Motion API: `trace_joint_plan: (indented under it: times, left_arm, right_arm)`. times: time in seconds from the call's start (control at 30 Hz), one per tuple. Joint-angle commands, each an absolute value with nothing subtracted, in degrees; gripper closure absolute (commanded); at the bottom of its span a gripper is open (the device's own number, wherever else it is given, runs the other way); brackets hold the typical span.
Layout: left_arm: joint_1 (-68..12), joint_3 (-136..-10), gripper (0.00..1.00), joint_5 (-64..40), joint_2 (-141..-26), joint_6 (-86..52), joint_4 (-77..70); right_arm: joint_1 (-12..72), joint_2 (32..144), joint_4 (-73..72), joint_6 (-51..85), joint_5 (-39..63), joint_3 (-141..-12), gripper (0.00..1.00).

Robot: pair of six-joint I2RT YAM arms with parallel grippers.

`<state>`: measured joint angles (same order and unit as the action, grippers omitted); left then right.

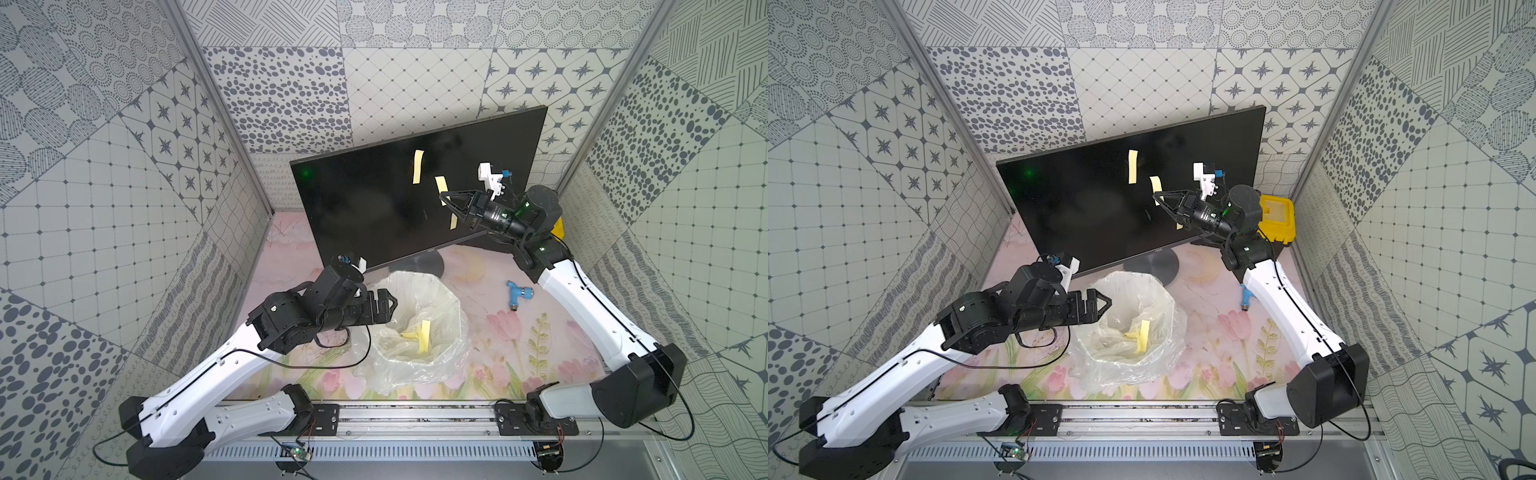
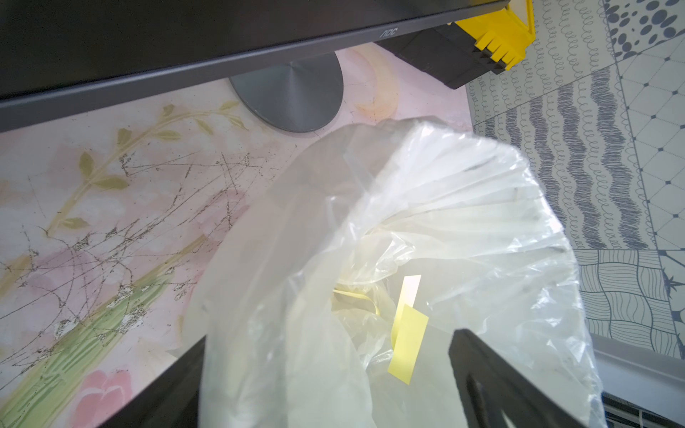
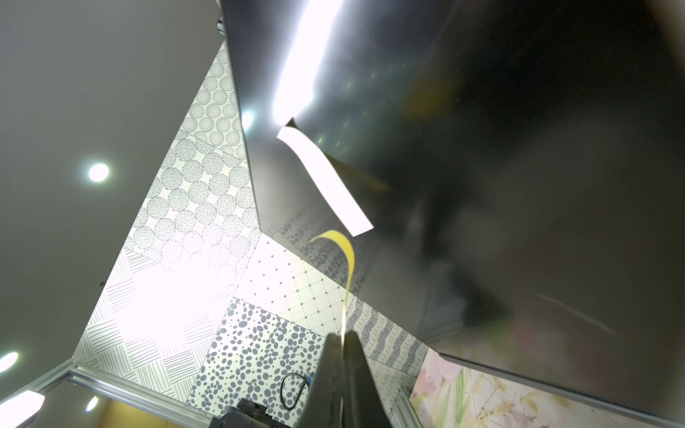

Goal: Remove the sticky note from the monitor
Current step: Tear off the sticky note from the monitor, then place the sticky note in the trash bin.

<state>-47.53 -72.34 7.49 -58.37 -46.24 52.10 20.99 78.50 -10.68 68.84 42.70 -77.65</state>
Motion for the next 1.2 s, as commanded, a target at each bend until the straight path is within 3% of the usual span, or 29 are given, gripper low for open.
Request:
trace_joint_plan:
  times: [0.0,0.37,0.77,0.87,0.97,1.03,1.17]
  left_arm:
    - [-47.99,-72.63,0.01,7.48,-58.01,-45.09,52.23]
    - [-48.1,-72.0,0.01,7.58,-57.74,-45.18,51.6]
    - [-48.06,-71.9,0.01,7.84,-57.74,-45.44,51.63]
    - [-48.03,-71.9,0.01,7.92,-57.71,-45.44,51.72]
    - [-48.08,-71.98,0.01,7.82,-57.78,-45.44,51.68]
    - [-48.08,-71.98,0.01,7.75,-57.78,-45.4,51.68]
    - [-48.08,-71.91,0.01,7.77,-57.92,-45.35,51.67]
  right_arm:
    - [22.19,74.65,-5.7,63.29,44.74,-76.92,1.0]
    - [32.0,64.48,23.7,40.95,42.79,-75.52,1.0]
    - [47.09,66.8,43.56,26.53,30.55,-76.95,0.96]
    - [47.4,66.42,44.54,25.95,29.26,-76.47,0.86]
    - [47.43,66.14,45.23,25.5,28.26,-76.2,0.59]
    - [47.37,65.97,45.22,25.4,27.81,-76.25,0.49]
    - [47.46,66.0,45.18,25.28,27.72,-77.41,0.43]
